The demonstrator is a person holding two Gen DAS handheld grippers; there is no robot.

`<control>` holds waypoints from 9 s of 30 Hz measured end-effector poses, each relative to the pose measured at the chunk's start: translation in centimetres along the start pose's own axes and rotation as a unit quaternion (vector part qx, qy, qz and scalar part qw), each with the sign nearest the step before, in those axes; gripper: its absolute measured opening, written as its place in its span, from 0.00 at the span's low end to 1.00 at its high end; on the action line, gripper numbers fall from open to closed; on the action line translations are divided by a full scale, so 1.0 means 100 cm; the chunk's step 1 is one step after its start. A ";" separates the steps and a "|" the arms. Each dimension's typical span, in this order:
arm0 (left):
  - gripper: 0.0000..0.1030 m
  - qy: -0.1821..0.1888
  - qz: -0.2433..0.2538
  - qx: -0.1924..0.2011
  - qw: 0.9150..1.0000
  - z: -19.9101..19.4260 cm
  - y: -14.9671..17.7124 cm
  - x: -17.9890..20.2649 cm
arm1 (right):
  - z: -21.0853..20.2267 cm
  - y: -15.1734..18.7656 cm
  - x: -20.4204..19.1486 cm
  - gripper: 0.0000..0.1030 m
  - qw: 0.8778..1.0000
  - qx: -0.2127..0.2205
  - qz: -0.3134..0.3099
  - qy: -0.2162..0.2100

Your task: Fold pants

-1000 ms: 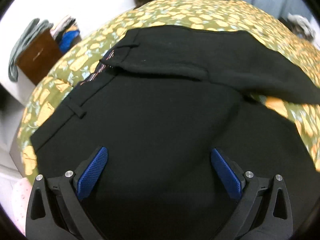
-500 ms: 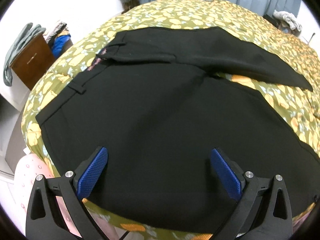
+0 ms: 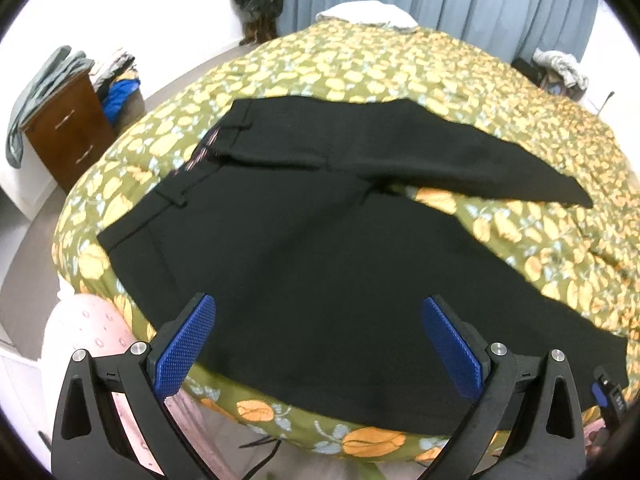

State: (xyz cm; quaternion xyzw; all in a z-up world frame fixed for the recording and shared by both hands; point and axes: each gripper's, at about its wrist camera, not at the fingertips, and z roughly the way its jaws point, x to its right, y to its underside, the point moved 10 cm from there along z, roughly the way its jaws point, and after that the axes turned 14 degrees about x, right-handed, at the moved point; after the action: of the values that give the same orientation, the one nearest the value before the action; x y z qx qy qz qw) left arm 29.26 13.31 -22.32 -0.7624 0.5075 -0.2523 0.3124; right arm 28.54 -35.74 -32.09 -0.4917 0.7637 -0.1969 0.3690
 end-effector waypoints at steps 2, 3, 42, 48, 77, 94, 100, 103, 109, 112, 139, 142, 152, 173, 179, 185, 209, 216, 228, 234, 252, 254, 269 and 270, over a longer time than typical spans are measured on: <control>1.00 0.007 0.004 0.003 1.000 0.004 -0.005 0.006 | -0.001 -0.006 0.009 0.82 1.000 0.007 0.005 0.011; 1.00 0.008 0.006 0.001 1.000 0.008 -0.006 0.008 | 0.000 -0.009 0.016 0.82 1.000 0.007 0.010 0.018; 1.00 -0.081 0.002 -0.082 0.993 0.132 -0.031 0.003 | 0.384 -0.362 0.065 0.76 0.991 -0.049 0.118 0.036; 1.00 -0.095 0.019 -0.095 0.991 0.130 -0.020 -0.001 | 0.379 -0.362 0.008 0.13 0.999 -0.025 0.021 -0.011; 1.00 -0.001 0.068 -0.040 0.997 0.044 -0.017 0.074 | -0.009 -0.165 0.139 0.84 0.992 0.050 -0.042 0.107; 1.00 -0.016 0.210 0.017 0.977 0.001 0.010 0.092 | -0.074 -0.063 -0.013 0.96 0.990 0.050 -0.108 0.079; 1.00 -0.029 0.223 0.029 0.974 -0.003 0.007 0.093 | -0.077 -0.058 -0.067 0.96 0.979 0.069 -0.183 0.054; 1.00 -0.028 0.220 0.021 0.975 -0.002 0.010 0.091 | -0.072 -0.057 -0.076 0.96 0.978 0.068 -0.189 0.053; 1.00 -0.032 0.219 0.011 0.975 0.002 0.015 0.085 | -0.066 -0.050 -0.075 0.96 0.980 0.055 -0.184 0.044; 1.00 -0.029 0.210 0.000 0.977 0.004 0.018 0.081 | -0.063 -0.056 -0.072 0.96 0.981 0.053 -0.183 0.025; 1.00 -0.058 0.166 -0.055 0.983 0.016 0.051 0.031 | 0.163 -0.139 0.059 0.11 0.963 -0.170 0.056 0.202; 1.00 -0.057 0.168 -0.057 0.982 0.017 0.053 0.030 | 0.129 -0.168 0.046 0.10 0.984 -0.100 0.080 0.128; 1.00 -0.036 0.171 -0.084 0.981 0.029 0.069 0.046 | -0.025 -0.129 0.100 0.06 0.993 -0.011 0.100 0.057; 1.00 -0.004 0.071 -0.082 0.994 0.033 0.008 0.048 | 0.043 -0.167 0.123 0.92 0.998 -0.031 -0.039 0.026; 1.00 -0.021 0.083 -0.101 0.991 0.032 0.028 0.042 | 0.112 -0.151 0.116 0.44 0.984 -0.159 -0.079 -0.005; 1.00 -0.038 0.096 -0.086 0.991 0.027 0.022 0.030 | 0.037 -0.173 0.076 0.04 0.974 -0.042 -0.213 -0.061; 1.00 0.016 0.123 -0.104 0.987 0.041 0.044 0.091 | -0.061 0.003 -0.052 0.51 0.964 -0.044 0.075 -0.252; 1.00 -0.001 0.091 -0.080 0.993 0.035 0.028 0.052 | 0.017 0.039 -0.048 0.51 0.976 -0.058 0.138 -0.160; 1.00 -0.015 0.057 -0.101 0.993 0.053 0.037 0.025 | -0.006 -0.003 0.074 0.52 0.962 0.075 0.262 -0.007; 1.00 -0.007 0.074 -0.104 0.992 0.056 0.033 0.038 | -0.005 -0.015 0.091 0.04 0.962 0.078 0.261 0.028; 1.00 0.158 -0.153 -0.220 0.951 0.207 -0.094 0.094 | -0.137 -0.160 -0.029 0.04 0.975 0.183 0.050 -0.112; 1.00 0.143 -0.170 -0.230 0.947 0.227 -0.093 0.097 | -0.147 -0.161 -0.037 0.04 0.974 0.185 0.042 -0.123; 0.35 0.174 -0.274 -0.257 0.910 0.257 -0.101 0.124 | -0.189 -0.161 -0.073 0.04 0.964 0.174 -0.058 -0.192; 0.13 0.184 -0.279 -0.263 0.905 0.257 -0.099 0.128 | -0.192 -0.161 -0.073 0.04 0.963 0.175 -0.061 -0.197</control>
State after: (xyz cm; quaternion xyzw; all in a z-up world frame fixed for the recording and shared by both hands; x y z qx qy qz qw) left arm 57.94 9.88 -31.60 -0.8674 0.3704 -0.3222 -0.0814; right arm 25.54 -37.43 -6.20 -0.4945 0.5981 -0.2491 0.5794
